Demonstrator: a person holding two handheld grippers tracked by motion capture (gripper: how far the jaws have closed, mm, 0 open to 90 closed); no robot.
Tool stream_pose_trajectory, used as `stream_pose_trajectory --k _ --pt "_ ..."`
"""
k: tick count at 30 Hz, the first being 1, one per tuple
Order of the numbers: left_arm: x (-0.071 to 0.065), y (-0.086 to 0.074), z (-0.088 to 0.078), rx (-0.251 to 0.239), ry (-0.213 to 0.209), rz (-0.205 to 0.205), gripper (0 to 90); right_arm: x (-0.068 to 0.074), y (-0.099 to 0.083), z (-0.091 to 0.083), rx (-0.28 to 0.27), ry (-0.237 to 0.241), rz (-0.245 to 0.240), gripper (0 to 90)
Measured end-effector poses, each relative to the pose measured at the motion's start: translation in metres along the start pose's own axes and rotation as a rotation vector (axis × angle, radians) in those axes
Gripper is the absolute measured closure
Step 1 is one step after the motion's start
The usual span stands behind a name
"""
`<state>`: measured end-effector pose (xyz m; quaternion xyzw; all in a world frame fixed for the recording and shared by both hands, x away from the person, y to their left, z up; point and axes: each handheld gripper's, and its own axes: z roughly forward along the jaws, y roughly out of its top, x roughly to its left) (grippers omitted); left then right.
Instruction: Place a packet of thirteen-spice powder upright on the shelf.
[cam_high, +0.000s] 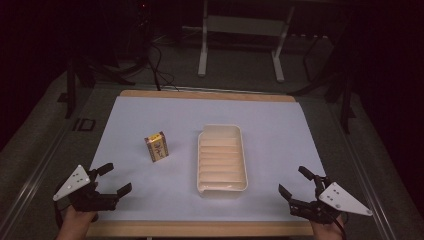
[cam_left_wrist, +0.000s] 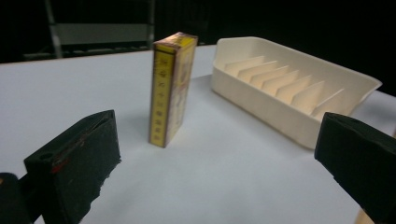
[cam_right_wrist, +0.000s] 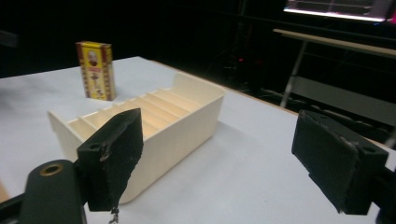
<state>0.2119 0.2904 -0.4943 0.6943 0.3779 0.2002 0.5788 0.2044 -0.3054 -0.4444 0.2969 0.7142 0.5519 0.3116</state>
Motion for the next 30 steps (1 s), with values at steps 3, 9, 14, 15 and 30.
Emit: stream_pose_trajectory --k 3,9,14,15,30 --pt "0.0 0.004 0.003 0.002 -0.03 -0.009 0.4 0.001 -0.002 0.001 0.045 0.014 -0.046 16.5" --pt "-0.005 0.016 0.009 0.104 -0.058 0.063 0.4 -0.001 -0.002 -0.002 0.029 0.016 -0.047 16.5" --pt "-0.002 0.025 0.014 0.185 -0.155 0.056 0.4 -0.001 0.0 -0.002 0.02 0.017 -0.049 16.5" --pt "-0.002 0.027 0.016 0.204 -0.155 0.072 0.4 -0.001 0.0 -0.002 0.024 0.016 -0.049 16.5" --pt "-0.004 0.053 0.016 0.394 -0.158 0.131 0.4 0.001 0.0 -0.002 0.037 0.024 -0.06 16.5"
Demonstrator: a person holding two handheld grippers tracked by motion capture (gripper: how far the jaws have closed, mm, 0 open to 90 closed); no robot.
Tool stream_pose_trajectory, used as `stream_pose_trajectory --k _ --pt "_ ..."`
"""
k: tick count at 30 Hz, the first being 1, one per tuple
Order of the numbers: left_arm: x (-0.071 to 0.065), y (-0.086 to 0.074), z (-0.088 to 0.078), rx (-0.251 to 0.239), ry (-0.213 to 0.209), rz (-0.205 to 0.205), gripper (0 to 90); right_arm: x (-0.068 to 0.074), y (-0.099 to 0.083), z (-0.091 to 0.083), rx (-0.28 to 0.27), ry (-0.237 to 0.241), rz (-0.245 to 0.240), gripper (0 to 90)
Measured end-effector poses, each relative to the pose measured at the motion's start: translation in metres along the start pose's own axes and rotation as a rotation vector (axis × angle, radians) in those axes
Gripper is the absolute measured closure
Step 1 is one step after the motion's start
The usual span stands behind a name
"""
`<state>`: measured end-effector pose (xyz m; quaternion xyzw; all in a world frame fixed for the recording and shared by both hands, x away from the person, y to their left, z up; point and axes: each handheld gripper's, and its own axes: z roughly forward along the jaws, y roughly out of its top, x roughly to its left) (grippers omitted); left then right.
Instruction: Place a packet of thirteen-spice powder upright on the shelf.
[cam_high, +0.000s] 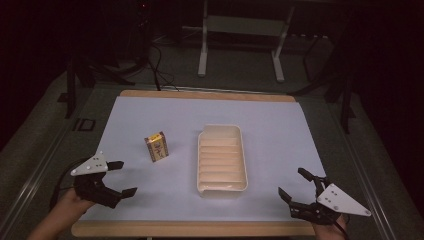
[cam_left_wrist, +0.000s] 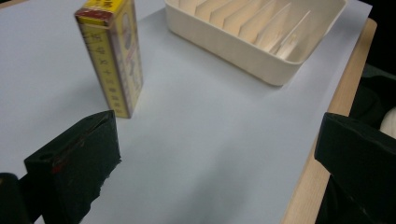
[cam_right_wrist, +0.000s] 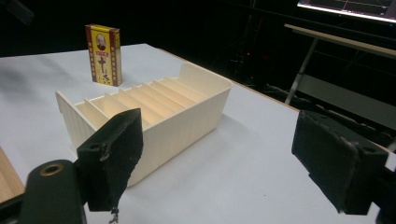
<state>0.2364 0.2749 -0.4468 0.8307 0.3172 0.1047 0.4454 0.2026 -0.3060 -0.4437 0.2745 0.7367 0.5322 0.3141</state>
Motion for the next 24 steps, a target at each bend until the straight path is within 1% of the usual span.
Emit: stream_pose_trajectory --k 1,2,4,5,6,7,9,10,11,12,13,14,15,16,17,20,21,22,23,24 --pt "0.001 0.001 -0.002 0.01 -0.006 -0.005 0.4 0.0 0.0 0.0 0.002 0.001 -0.001 16.5" --pt "0.002 0.002 -0.003 0.024 -0.009 -0.001 0.4 0.0 0.0 0.0 0.004 0.002 -0.001 16.5" --pt "0.001 0.005 -0.004 0.063 -0.003 0.041 0.4 0.0 0.0 0.001 0.01 0.006 -0.002 16.5" --pt "0.001 0.006 -0.004 0.091 -0.004 0.048 0.4 0.0 -0.001 0.001 0.01 0.008 -0.004 16.5" --pt "0.001 0.008 -0.004 0.149 0.009 0.064 0.4 0.0 -0.001 0.001 0.011 0.008 -0.005 16.5" --pt "0.001 0.008 -0.004 0.149 0.009 0.064 0.4 0.001 0.0 0.001 0.012 0.008 -0.008 16.5" --pt "0.002 0.012 -0.003 0.231 0.014 0.068 0.4 0.001 0.0 0.001 0.016 0.007 -0.012 16.5" --pt "0.002 0.013 -0.003 0.262 0.011 0.071 2.6 0.002 0.0 0.001 0.014 0.007 -0.013 16.5" --pt "0.003 0.014 -0.003 0.29 0.007 0.074 2.6 0.002 0.0 0.001 0.014 0.007 -0.013 16.5" --pt "0.004 0.016 -0.002 0.353 0.01 0.071 6.3 0.002 0.001 0.001 0.013 0.01 -0.018 16.5" --pt "0.004 0.016 -0.002 0.353 0.01 0.071 6.3 0.002 0.001 0.001 0.013 0.01 -0.018 16.5" --pt "0.004 0.018 -0.002 0.378 0.026 0.073 6.1 0.002 0.001 0.002 0.015 0.01 -0.017 16.5" --pt "0.004 0.018 -0.002 0.378 0.026 0.073 5.1 0.002 0.001 0.002 0.015 0.01 -0.017 16.5" --pt "0.005 0.02 -0.001 0.419 0.017 0.048 4.6 0.002 0.001 0.002 0.017 0.011 -0.015 16.5" --pt "0.005 0.02 -0.001 0.419 0.017 0.048 4.5 0.002 0.001 0.002 0.017 0.011 -0.015 16.5" --pt "0.004 0.022 0.004 0.487 0.023 0.049 4.5 0.002 0.001 0.001 0.016 0.011 -0.019 16.5" --pt "0.004 0.023 0.006 0.518 0.019 0.046 4.5 0.002 0.001 0.001 0.016 0.011 -0.02 16.5" --pt "0.003 0.025 0.01 0.563 0.02 0.047 4.6 0.002 0.001 0.001 0.017 0.012 -0.02 16.5" --pt "0.003 0.025 0.01 0.563 0.02 0.047 4.6 0.002 0.001 0.001 0.017 0.012 -0.02 16.5" --pt "0.002 0.026 0.012 0.588 0.016 0.04 4.6 0.002 0.0 0.002 0.018 0.013 -0.019 16.5"
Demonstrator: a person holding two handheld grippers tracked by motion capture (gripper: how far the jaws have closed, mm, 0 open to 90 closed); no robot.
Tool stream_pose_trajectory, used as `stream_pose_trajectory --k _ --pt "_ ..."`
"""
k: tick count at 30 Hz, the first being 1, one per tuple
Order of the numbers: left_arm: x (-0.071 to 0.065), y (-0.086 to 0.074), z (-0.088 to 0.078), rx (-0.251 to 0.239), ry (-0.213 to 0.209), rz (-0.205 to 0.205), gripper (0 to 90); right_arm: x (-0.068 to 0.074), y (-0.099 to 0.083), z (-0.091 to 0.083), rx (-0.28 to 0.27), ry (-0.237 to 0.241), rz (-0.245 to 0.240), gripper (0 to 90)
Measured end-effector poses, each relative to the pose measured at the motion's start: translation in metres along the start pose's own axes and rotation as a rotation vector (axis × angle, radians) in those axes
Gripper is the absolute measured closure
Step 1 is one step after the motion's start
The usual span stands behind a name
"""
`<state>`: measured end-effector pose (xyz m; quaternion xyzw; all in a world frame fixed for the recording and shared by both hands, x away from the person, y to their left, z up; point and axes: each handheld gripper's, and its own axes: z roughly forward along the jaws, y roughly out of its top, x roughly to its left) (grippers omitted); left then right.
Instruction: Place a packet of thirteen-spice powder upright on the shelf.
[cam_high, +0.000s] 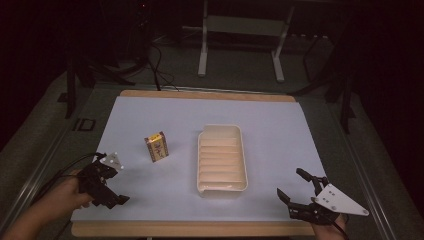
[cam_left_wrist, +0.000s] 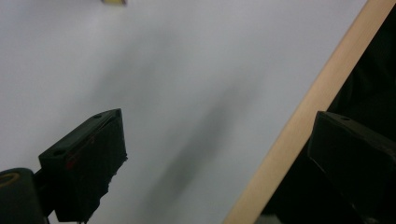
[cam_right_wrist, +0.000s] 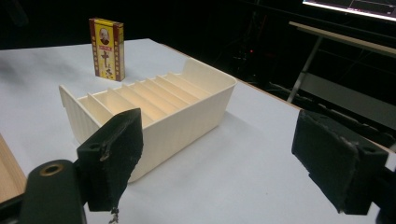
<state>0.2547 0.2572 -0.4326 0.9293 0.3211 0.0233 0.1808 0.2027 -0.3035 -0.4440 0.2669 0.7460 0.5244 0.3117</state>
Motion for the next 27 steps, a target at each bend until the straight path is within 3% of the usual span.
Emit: stream_pose_trajectory --k 1,2,6,13,16,20,23,27 --pt "0.0 0.0 0.0 0.0 0.0 0.0 4.5 0.0 0.0 0.0 0.0 0.0 0.0 16.5" --pt "-0.001 0.005 0.002 0.064 -0.02 -0.005 4.5 0.0 0.0 0.0 0.004 0.001 0.0 16.5" --pt "-0.001 0.014 0.005 0.133 -0.041 0.005 4.5 0.001 0.0 0.001 0.004 0.006 -0.01 16.5" --pt "0.01 0.024 0.01 0.279 -0.106 -0.047 4.6 0.001 0.0 0.001 0.013 0.01 -0.013 16.5" --pt "0.014 0.027 0.009 0.317 -0.083 -0.04 4.4 0.002 0.0 0.002 0.018 0.015 -0.022 16.5" --pt "0.021 0.033 0.002 0.309 -0.094 -0.019 4.4 0.003 0.0 0.004 0.039 0.024 -0.056 16.5" --pt "0.025 0.037 -0.003 0.301 -0.069 0.007 4.4 0.005 0.001 0.004 0.043 0.026 -0.062 16.5" --pt "0.033 0.044 -0.01 0.289 -0.062 -0.003 4.4 0.005 0.002 0.004 0.039 0.027 -0.064 16.5"
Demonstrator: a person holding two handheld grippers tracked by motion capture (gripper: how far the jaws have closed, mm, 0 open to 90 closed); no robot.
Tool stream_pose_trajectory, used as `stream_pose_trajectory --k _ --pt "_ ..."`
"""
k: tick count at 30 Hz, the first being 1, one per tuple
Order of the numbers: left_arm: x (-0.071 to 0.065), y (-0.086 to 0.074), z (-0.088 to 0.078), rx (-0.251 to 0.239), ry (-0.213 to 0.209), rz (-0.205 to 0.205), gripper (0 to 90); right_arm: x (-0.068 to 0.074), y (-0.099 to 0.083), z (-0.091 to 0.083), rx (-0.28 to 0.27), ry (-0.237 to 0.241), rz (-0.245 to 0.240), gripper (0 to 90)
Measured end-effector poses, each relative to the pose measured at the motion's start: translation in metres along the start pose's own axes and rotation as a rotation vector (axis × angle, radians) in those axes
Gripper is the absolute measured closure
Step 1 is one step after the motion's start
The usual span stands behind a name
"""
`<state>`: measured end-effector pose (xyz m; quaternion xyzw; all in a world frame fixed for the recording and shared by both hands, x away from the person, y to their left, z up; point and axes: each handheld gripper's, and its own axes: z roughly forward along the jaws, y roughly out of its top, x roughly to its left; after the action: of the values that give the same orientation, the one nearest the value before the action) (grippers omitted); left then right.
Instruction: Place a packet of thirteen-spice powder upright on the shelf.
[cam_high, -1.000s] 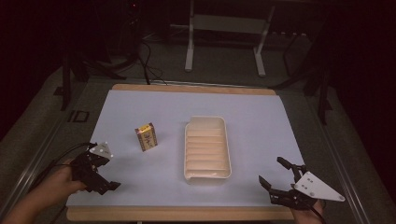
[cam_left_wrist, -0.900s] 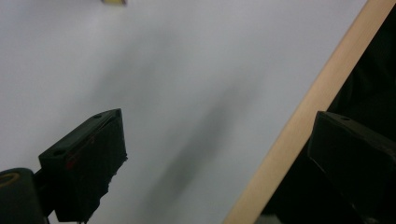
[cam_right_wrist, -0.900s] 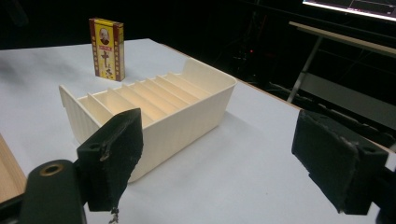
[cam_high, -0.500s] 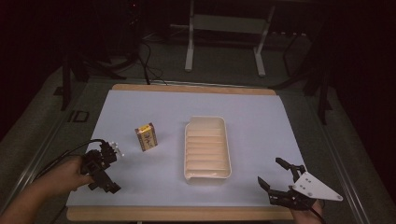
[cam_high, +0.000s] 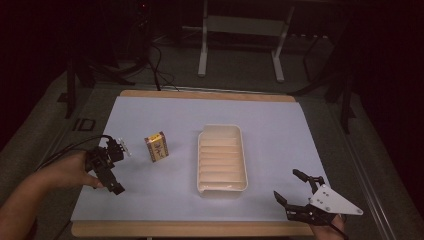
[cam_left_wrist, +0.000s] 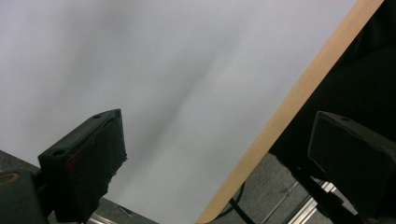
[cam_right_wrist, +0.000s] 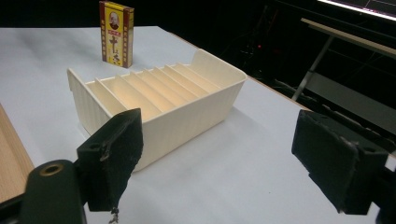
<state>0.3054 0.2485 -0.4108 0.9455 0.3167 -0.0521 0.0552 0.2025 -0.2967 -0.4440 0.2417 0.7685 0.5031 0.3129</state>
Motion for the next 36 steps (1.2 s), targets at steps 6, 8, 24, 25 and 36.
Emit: stream_pose_trajectory --k 6,8,24,25,36 --pt "0.009 0.012 -0.009 0.003 0.041 -0.003 4.5 0.0 0.0 0.0 0.007 -0.006 -0.007 16.5" --pt "0.013 0.016 -0.01 0.009 0.042 -0.008 4.6 0.0 0.0 0.0 0.006 -0.005 -0.007 16.5" --pt "0.029 0.059 -0.017 0.008 0.094 0.06 11.2 0.0 -0.001 0.0 0.002 0.002 0.015 16.5" --pt "0.028 0.062 -0.018 -0.001 0.099 0.066 13.0 0.0 -0.001 0.0 0.002 0.001 0.013 16.5" --pt "0.034 0.097 -0.012 -0.003 0.128 0.074 14.9 0.0 -0.002 0.0 0.001 0.008 0.018 16.5"
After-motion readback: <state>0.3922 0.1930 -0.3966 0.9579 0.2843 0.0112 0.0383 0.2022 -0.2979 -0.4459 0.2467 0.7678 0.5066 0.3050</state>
